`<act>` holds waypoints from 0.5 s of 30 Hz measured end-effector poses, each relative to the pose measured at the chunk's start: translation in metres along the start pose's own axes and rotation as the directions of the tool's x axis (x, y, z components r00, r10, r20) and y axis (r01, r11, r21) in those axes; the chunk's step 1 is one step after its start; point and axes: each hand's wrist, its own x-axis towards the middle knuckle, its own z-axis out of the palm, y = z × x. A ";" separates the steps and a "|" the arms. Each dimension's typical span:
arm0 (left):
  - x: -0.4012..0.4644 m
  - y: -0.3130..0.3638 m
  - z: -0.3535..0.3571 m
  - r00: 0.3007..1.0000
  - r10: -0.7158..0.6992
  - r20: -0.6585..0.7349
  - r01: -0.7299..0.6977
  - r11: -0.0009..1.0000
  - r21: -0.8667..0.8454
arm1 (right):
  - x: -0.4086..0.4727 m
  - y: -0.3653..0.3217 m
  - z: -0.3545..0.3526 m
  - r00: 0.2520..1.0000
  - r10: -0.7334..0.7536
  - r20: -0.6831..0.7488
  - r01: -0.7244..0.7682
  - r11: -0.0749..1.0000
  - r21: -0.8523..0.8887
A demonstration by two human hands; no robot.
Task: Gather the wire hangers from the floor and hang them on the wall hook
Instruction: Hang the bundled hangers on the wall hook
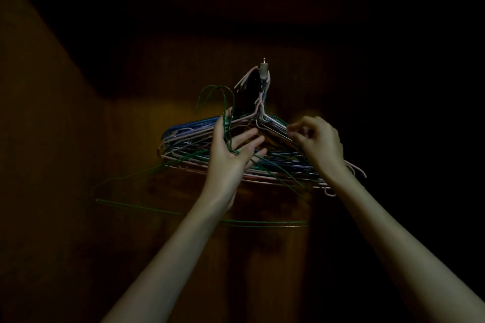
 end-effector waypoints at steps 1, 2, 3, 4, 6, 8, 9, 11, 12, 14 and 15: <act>0.000 -0.001 0.000 1.000 -0.001 0.000 0.001 1.000 0.001 | -0.002 -0.001 -0.001 1.000 -0.011 -0.012 0.011 1.000 -0.017; 0.000 -0.002 0.000 1.000 -0.004 -0.002 0.004 1.000 0.001 | -0.005 -0.001 -0.001 0.999 -0.028 -0.024 0.027 0.999 -0.034; -0.001 -0.002 0.000 1.000 -0.006 -0.003 0.006 1.000 0.002 | -0.007 -0.001 -0.002 0.998 -0.050 -0.031 0.048 0.998 -0.051; -0.001 -0.002 0.001 1.000 -0.006 -0.002 0.006 1.000 0.001 | -0.009 0.000 -0.003 0.997 -0.066 -0.032 0.064 0.996 -0.064; -0.001 -0.003 0.001 1.000 -0.005 0.004 0.005 1.000 -0.002 | -0.012 -0.001 -0.006 0.997 -0.067 -0.026 0.065 0.996 -0.066; -0.001 -0.004 0.001 1.000 -0.004 0.012 0.005 1.000 -0.010 | -0.016 -0.003 -0.012 0.998 -0.066 -0.026 0.065 0.997 -0.046; -0.001 -0.004 0.000 1.000 -0.005 0.015 0.005 1.000 -0.014 | -0.020 -0.004 -0.015 0.996 -0.079 -0.031 0.079 0.997 -0.021; -0.002 -0.005 0.000 1.000 -0.011 0.017 0.011 1.000 -0.023 | -0.028 -0.009 -0.020 0.992 -0.120 -0.024 0.122 0.989 0.087; -0.002 -0.005 0.000 1.000 -0.014 0.019 0.015 0.999 -0.029 | -0.033 -0.012 -0.021 0.991 -0.137 0.006 0.134 0.978 0.162; -0.002 -0.005 0.001 0.999 -0.018 0.030 0.020 0.999 -0.049 | -0.042 -0.018 -0.020 0.982 -0.158 0.106 0.121 0.950 0.288; -0.002 -0.004 0.001 0.999 -0.017 0.037 0.019 0.998 -0.057 | -0.046 -0.020 -0.019 0.974 -0.167 0.154 0.112 0.942 0.318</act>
